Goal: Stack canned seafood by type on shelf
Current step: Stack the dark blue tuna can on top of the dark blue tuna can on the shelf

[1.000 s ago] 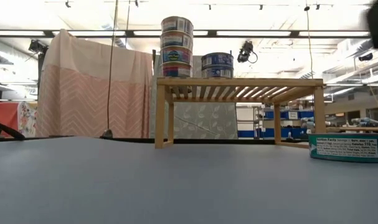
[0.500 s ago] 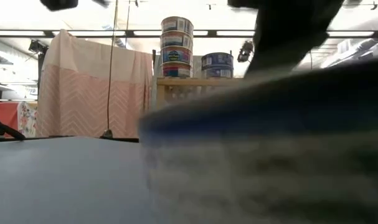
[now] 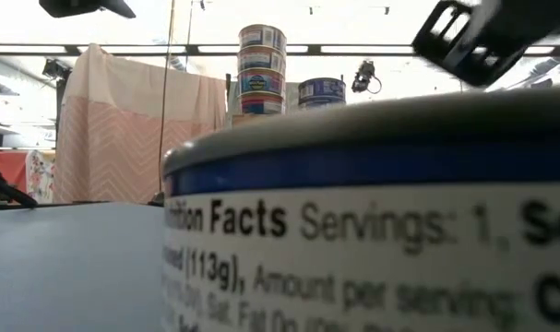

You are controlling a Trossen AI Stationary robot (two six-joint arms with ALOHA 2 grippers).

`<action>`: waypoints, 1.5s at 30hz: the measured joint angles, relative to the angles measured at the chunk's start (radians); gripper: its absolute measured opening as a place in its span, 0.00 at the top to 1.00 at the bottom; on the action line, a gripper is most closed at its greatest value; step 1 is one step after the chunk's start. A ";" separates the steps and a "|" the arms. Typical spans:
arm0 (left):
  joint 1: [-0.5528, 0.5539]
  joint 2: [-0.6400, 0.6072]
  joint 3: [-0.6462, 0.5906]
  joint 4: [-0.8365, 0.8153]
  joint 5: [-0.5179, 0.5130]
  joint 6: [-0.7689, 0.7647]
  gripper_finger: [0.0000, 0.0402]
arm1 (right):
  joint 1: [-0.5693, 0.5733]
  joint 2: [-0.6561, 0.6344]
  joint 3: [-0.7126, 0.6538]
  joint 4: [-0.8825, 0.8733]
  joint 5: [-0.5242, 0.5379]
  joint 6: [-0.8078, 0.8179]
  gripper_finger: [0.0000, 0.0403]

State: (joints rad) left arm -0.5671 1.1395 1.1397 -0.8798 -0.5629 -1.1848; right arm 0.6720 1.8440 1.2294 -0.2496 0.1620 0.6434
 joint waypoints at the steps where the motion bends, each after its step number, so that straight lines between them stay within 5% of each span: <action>1: 0.000 0.007 0.000 -0.013 0.001 0.000 0.41 | -0.006 0.017 0.000 0.025 -0.003 -0.002 1.00; 16: -0.001 0.046 0.000 -0.058 0.009 0.002 0.41 | -0.054 0.140 0.004 0.204 -0.084 -0.037 1.00; 23: -0.005 0.046 0.000 -0.054 0.007 0.002 0.41 | -0.068 0.239 0.098 0.146 -0.104 0.024 1.00; 37: -0.005 0.048 -0.002 -0.047 -0.046 -0.077 0.41 | -0.218 0.170 0.099 -0.192 0.140 0.155 1.00; 41: -0.002 0.051 -0.087 0.136 -0.043 -0.080 0.41 | -0.270 0.166 0.097 -0.197 0.159 0.113 1.00; 45: -0.002 0.052 -0.263 0.493 -0.011 -0.081 0.41 | -0.315 0.149 0.094 -0.200 0.155 0.070 1.00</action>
State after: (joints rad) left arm -0.5694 1.1911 0.8769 -0.3868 -0.5736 -1.2663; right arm 0.3575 1.9928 1.3233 -0.4498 0.3170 0.7133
